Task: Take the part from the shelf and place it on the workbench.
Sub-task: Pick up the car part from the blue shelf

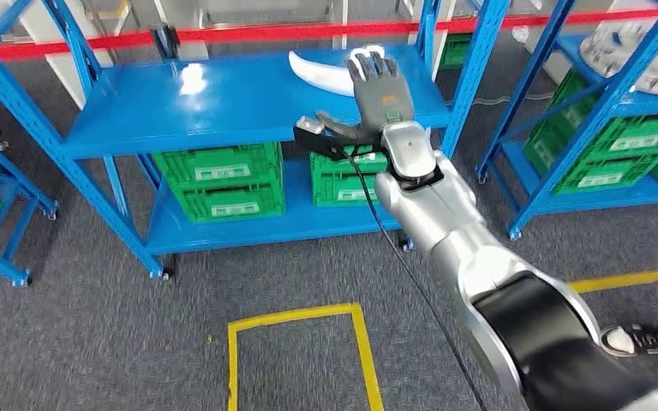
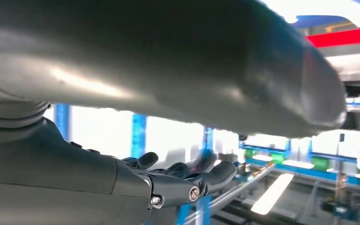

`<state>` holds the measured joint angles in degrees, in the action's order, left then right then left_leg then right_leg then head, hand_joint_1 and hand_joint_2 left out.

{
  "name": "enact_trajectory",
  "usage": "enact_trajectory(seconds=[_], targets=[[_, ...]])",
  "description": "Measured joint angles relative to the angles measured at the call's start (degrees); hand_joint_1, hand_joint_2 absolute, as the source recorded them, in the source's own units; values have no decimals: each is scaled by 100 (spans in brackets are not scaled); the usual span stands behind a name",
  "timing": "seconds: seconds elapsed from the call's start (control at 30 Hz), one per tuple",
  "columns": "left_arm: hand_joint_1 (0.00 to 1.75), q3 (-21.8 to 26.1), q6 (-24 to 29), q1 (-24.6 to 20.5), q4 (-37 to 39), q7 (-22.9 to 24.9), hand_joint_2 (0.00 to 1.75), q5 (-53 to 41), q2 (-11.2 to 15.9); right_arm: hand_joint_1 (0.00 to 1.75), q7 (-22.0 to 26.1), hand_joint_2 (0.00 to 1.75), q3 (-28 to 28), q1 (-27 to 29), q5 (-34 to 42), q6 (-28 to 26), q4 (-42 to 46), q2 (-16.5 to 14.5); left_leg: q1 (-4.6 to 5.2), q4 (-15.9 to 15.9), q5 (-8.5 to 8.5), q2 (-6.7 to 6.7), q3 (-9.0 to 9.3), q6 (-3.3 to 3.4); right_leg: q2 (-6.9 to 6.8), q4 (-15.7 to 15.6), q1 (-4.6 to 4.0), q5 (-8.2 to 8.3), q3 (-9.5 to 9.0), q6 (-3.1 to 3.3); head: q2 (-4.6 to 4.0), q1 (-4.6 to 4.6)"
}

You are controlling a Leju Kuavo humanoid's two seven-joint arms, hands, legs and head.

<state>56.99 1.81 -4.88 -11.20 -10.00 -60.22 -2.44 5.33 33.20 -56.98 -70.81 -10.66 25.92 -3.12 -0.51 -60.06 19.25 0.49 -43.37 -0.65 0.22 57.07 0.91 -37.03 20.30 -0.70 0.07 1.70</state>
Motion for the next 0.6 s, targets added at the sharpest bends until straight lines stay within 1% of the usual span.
enact_trajectory(seconds=[0.03, 0.07, 0.1, 0.13, 0.17, 0.2, 0.23, 0.27, 0.3, 0.33, 0.37, 0.4, 0.43, 0.47, 0.5, 0.53, 0.57, 0.6], targets=[[0, 3, 0, -14, -1, -5, 0, 0, -5, 0, 5, 0, 2, -29, 4, -7, 8, -11, -7, 21, 77, -26, 82, 42, -1, 212, 2, 152, 70, -28, 0, -9], [0, 5, 1, -28, -2, -9, 0, 0, -8, 0, 10, 0, 8, -58, 9, -12, 14, -17, -14, 55, 163, -48, 187, 83, 0, 579, 6, 334, 262, -44, 0, -16], [0, 8, 1, -37, -2, -13, 0, 0, -10, 0, 16, 0, 20, -67, 14, -15, 15, -23, -18, 93, 249, -69, 317, 117, -1, 1002, 7, 446, 542, -51, 0, -22], [0, 12, 1, -35, -1, -15, 0, 0, -11, 0, 20, 0, 38, -40, 17, -15, 9, -22, -21, 142, 343, -97, 466, 145, -2, 1388, 4, 429, 860, -55, 0, -29], [0, 15, 1, -29, 1, -16, 0, 0, -13, 0, 21, 0, 57, 7, 19, -15, -2, -22, -17, 189, 440, -123, 626, 164, -2, 1641, -7, 258, 1152, -54, 0, -29], [0, 19, 1, -19, 2, -14, 0, 1, -13, 0, 20, 0, 73, 61, 20, -15, -15, -21, -8, 235, 541, -155, 794, 177, -1, 1758, -20, -9, 1414, -48, 0, -33], [0, 23, 1, -6, 2, -10, 0, 4, -13, 0, 19, 0, 85, 103, 20, -14, -26, -19, 7, 277, 644, -192, 964, 185, -1, 1743, -37, -284, 1636, -33, 0, -37], [0, 26, 0, 7, 3, -7, 0, 9, -14, 0, 16, 0, 91, 127, 22, -15, -34, -17, 30, 313, 750, -225, 1133, 190, 1, 1616, -58, -467, 1819, -6, 0, -40], [0, 28, 0, 20, 3, -4, 0, 13, -14, 0, 15, 0, 99, 137, 27, -15, -42, -14, 56, 341, 862, -250, 1304, 194, 3, 1387, -82, -455, 1965, 38, 0, -44], [0, 30, 0, 33, 3, -3, 0, 17, -16, 0, 15, 0, 107, 145, 31, -15, -52, -10, 81, 364, 980, -268, 1475, 199, 5, 1064, -113, -156, 2074, 103, 0, -46], [0, 32, 0, 49, 11, -2, 0, 19, -29, 0, 15, 0, 117, 167, 35, -16, -72, -7, 103, 372, 1100, -283, 1636, 203, 11, 677, -157, 440, 2155, 169, 0, -44], [0, 34, 1, 56, 18, 3, 0, 20, -37, 0, 14, 0, 130, 192, 41, -16, -100, 2, 123, 374, 1229, -309, 1768, 196, 39, 347, -200, 1056, 2184, 225, 0, -41], [0, 37, 1, 57, 24, 11, 0, 22, -45, 0, 12, 0, 140, 219, 46, -18, -125, 8, 135, 383, 1369, -331, 1886, 191, 68, 137, -238, 1554, 2172, 255, 0, -36], [0, 39, 1, 54, 27, 17, 0, 24, -51, 0, 5, 0, 149, 233, 52, -26, -139, 12, 145, 359, 1464, -351, 1995, 175, 100, 37, -256, 1813, 2134, 259, 0, -32], [0, 43, 0, 39, 22, 22, 0, 24, -45, 0, 1, 0, 154, 203, 61, -40, -139, 8, 153, 248, 1471, -363, 2013, 149, 125, 53, -258, 1789, 2067, 264, 0, -32], [0, 46, 0, 23, 17, 26, 0, 25, -44, 0, 2, 0, 156, 153, 66, -57, -129, -11, 152, 6, 1378, -341, 1936, 121, 131, 76, -244, 1712, 1994, 277, 0, -35], [0, 49, -1, 4, 14, 25, 0, 25, -46, 0, 4, 0, 156, 94, 70, -77, -120, -32, 153, -377, 1191, -297, 1745, 80, 132, 72, -227, 1624, 1912, 309, 0, -35], [0, 51, -1, -17, 13, 27, 0, 26, -48, 0, 11, 0, 157, 45, 75, -90, -116, -52, 149, -820, 1027, -242, 1448, 42, 127, 65, -215, 1533, 1810, 345, 0, -36]])
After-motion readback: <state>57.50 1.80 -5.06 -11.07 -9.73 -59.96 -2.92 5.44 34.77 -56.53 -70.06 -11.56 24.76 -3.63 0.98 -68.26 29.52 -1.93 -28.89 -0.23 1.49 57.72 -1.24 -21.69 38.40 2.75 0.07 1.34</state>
